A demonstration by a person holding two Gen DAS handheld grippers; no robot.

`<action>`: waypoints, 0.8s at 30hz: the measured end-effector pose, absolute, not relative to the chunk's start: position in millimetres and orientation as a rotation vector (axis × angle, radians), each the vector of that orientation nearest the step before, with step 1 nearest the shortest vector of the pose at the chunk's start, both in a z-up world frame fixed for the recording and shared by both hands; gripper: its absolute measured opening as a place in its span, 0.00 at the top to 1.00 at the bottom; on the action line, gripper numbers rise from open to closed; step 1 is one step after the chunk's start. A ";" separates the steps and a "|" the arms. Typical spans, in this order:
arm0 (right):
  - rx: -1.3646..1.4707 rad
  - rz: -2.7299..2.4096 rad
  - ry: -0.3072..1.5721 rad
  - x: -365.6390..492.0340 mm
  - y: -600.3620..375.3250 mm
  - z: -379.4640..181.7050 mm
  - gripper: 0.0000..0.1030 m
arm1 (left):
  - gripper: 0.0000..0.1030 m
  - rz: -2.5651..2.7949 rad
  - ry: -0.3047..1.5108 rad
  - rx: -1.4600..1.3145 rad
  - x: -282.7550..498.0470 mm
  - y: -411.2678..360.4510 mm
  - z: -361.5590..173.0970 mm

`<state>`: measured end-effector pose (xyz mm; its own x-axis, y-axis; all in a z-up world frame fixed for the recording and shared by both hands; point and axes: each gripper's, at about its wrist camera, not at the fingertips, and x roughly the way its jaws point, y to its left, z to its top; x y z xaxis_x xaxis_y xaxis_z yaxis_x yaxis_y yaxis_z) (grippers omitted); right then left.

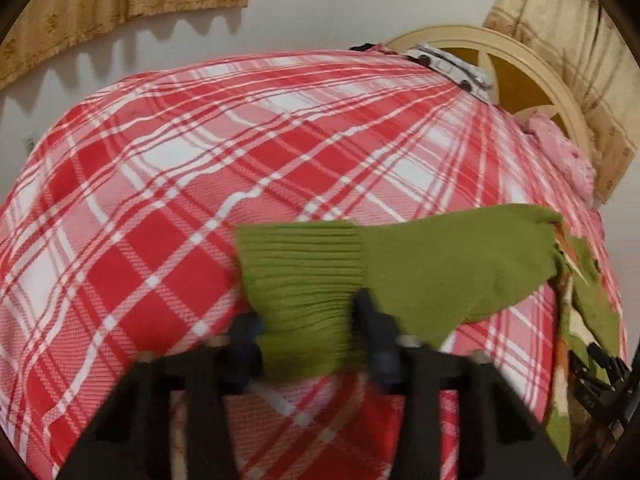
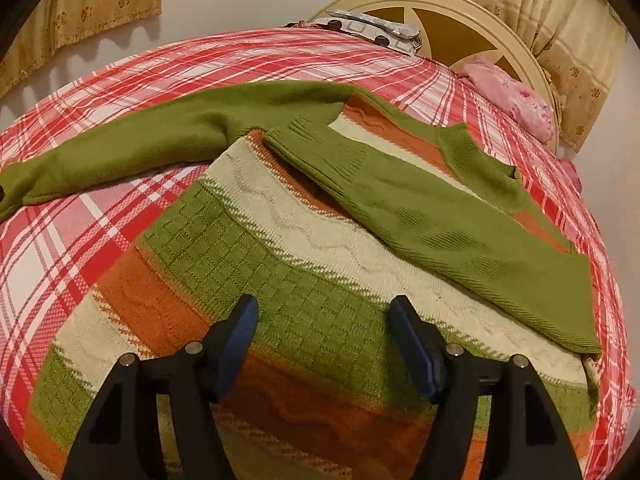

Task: Fold small clothes
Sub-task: 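Grasp the other green sleeve cuff with the left gripper and lift it, then fold the held sleeve across the sweater body with the left gripper, release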

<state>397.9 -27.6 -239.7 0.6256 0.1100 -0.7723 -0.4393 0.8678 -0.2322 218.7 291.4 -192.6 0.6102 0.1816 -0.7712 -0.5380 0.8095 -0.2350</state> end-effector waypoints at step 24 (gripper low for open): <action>-0.179 0.337 0.828 381.4 -99.5 -201.0 0.27 | 0.92 0.185 0.574 -0.328 263.6 232.7 -58.0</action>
